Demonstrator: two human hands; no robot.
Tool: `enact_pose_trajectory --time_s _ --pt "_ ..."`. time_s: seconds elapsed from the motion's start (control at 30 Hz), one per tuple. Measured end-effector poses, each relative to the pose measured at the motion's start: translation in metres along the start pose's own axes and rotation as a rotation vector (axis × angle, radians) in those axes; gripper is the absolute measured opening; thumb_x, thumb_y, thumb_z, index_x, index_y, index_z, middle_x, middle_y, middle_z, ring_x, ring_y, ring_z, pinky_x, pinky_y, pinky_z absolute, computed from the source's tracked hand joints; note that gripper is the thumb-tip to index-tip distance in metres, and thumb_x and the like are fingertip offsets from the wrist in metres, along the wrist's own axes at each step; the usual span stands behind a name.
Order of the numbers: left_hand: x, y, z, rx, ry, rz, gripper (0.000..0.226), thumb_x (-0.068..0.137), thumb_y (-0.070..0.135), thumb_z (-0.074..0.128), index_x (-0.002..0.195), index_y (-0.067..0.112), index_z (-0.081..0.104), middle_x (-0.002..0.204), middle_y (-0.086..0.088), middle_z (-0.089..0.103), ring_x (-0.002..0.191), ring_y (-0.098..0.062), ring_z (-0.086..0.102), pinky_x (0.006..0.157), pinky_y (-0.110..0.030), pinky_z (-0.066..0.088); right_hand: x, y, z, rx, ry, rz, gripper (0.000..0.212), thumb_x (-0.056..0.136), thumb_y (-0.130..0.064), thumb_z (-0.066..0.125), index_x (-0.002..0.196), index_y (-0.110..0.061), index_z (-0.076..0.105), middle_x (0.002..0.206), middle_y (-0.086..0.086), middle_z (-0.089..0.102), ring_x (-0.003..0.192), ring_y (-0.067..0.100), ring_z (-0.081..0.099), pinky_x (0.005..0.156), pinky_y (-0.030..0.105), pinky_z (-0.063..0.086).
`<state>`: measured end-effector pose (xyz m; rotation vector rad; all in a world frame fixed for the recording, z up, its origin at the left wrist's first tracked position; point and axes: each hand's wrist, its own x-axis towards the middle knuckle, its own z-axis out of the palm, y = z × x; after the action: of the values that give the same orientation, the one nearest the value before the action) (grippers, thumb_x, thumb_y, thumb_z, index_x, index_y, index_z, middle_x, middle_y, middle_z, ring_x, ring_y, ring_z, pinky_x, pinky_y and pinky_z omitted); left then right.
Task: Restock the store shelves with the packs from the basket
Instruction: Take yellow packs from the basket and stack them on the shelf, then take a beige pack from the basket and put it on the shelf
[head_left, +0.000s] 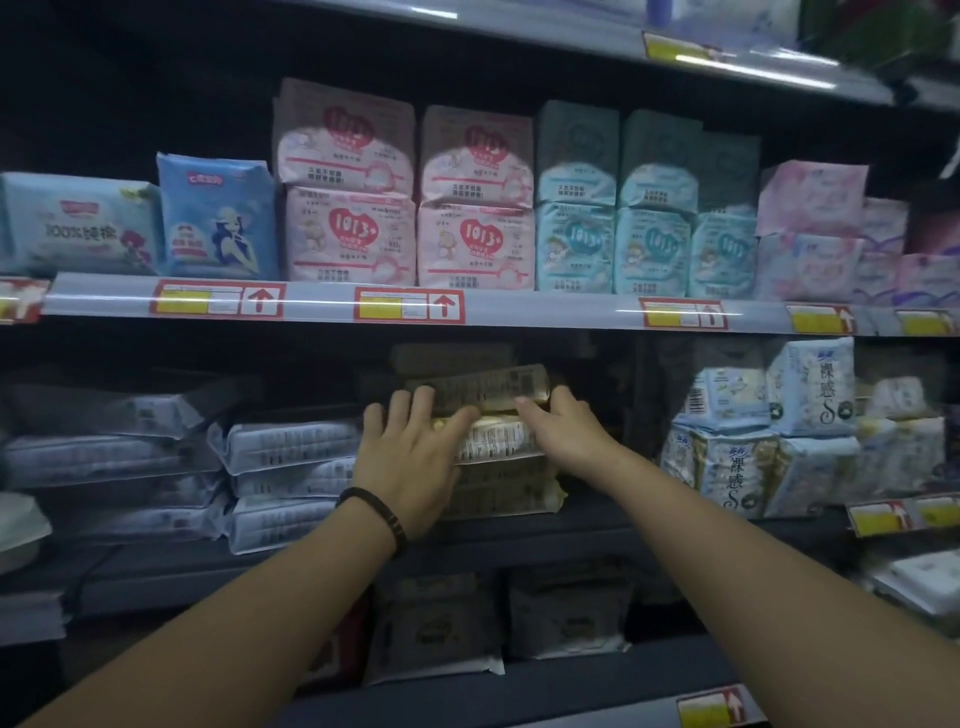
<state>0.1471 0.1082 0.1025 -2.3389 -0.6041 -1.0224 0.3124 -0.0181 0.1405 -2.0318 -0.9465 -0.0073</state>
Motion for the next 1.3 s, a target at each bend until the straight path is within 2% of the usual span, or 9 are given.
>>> enact_pose_trajectory --time_s 0.17,0.3,0.4,0.47,0.67,0.83,0.97,1.13,1.3 --pt "0.009 0.023 0.004 0.009 -0.063 -0.106 0.054 0.093 0.041 0.057 0.141 0.036 0.033 0.143 -0.013 0.035 0.123 -0.038 0.036 0.100 -0.054 0.031 -0.004 0.006 0.001 0.067 0.070 -0.086 0.035 0.106 -0.052 0.047 0.114 -0.019 0.057 0.114 0.005 0.065 0.101 0.024 0.067 0.094 0.054 0.058" --pt "0.013 0.021 0.002 -0.008 -0.111 -0.122 0.056 0.094 0.041 0.053 0.143 0.032 0.029 0.145 -0.014 0.031 0.125 -0.039 0.035 0.104 -0.055 0.031 -0.013 0.016 -0.005 -0.016 0.028 -0.147 0.028 0.106 -0.044 0.053 0.126 -0.024 0.052 0.125 0.006 0.058 0.109 0.024 0.063 0.099 0.050 0.056" --pt "0.010 0.016 -0.011 -0.010 -0.145 -0.098 0.068 0.089 0.053 0.057 0.144 0.028 0.027 0.142 -0.012 0.032 0.124 -0.036 0.038 0.102 -0.055 0.035 -0.030 0.019 -0.015 -0.031 0.013 -0.149 0.052 0.103 -0.044 0.059 0.149 -0.023 0.044 0.144 0.007 0.052 0.126 0.025 0.057 0.109 0.042 0.049" --pt "0.000 0.014 -0.024 -0.045 -0.109 -0.076 0.070 0.084 0.052 0.061 0.143 0.028 0.032 0.142 -0.011 0.037 0.122 -0.036 0.041 0.098 -0.054 0.038 -0.051 0.018 -0.019 -0.037 0.027 -0.156 0.063 0.103 -0.040 0.062 0.157 -0.021 0.037 0.150 0.005 0.045 0.134 0.024 0.051 0.105 0.034 0.043" --pt "-0.100 0.023 -0.062 -0.236 -0.061 0.169 0.034 0.087 0.049 0.055 0.115 0.030 0.057 0.122 0.002 0.055 0.106 -0.025 0.053 0.086 -0.044 0.044 -0.152 0.040 0.001 0.013 0.053 -0.177 0.032 0.102 -0.038 0.066 0.131 -0.033 0.054 0.129 -0.011 0.052 0.116 0.006 0.054 0.097 0.028 0.046" --pt "-0.212 0.040 -0.057 -0.470 -0.503 0.140 0.017 0.094 0.052 0.046 0.103 0.040 0.054 0.101 0.014 0.061 0.088 -0.015 0.058 0.076 -0.034 0.047 -0.234 0.094 0.057 0.107 -0.096 -0.091 0.008 0.100 -0.029 0.070 0.106 -0.031 0.066 0.106 -0.013 0.067 0.102 0.000 0.063 0.089 0.027 0.053" --pt "-0.312 0.063 -0.022 -0.570 -0.793 0.037 0.015 0.091 0.046 0.049 0.096 0.034 0.057 0.102 0.013 0.069 0.089 -0.013 0.067 0.069 -0.033 0.055 -0.298 0.164 0.123 0.044 -0.161 0.015 0.017 0.092 -0.013 0.074 0.089 -0.030 0.070 0.084 -0.009 0.075 0.079 0.001 0.069 0.079 0.033 0.058" --pt "-0.400 0.085 0.011 -0.588 -1.300 0.092 0.038 0.089 0.048 0.059 0.119 0.028 0.073 0.121 0.001 0.074 0.115 -0.022 0.068 0.097 -0.030 0.052 -0.343 0.217 0.191 -0.187 -0.473 0.109 0.013 0.086 -0.019 0.073 0.098 -0.021 0.080 0.093 -0.002 0.080 0.086 0.012 0.074 0.084 0.027 0.058" --pt "-0.402 0.080 0.020 -0.575 -1.460 0.103 0.043 0.103 0.048 0.054 0.136 0.022 0.064 0.139 -0.004 0.065 0.128 -0.026 0.060 0.103 -0.029 0.045 -0.365 0.233 0.228 -0.375 -0.739 0.166 0.016 0.087 -0.034 0.080 0.094 -0.021 0.074 0.100 0.005 0.079 0.094 0.024 0.074 0.083 0.033 0.059"
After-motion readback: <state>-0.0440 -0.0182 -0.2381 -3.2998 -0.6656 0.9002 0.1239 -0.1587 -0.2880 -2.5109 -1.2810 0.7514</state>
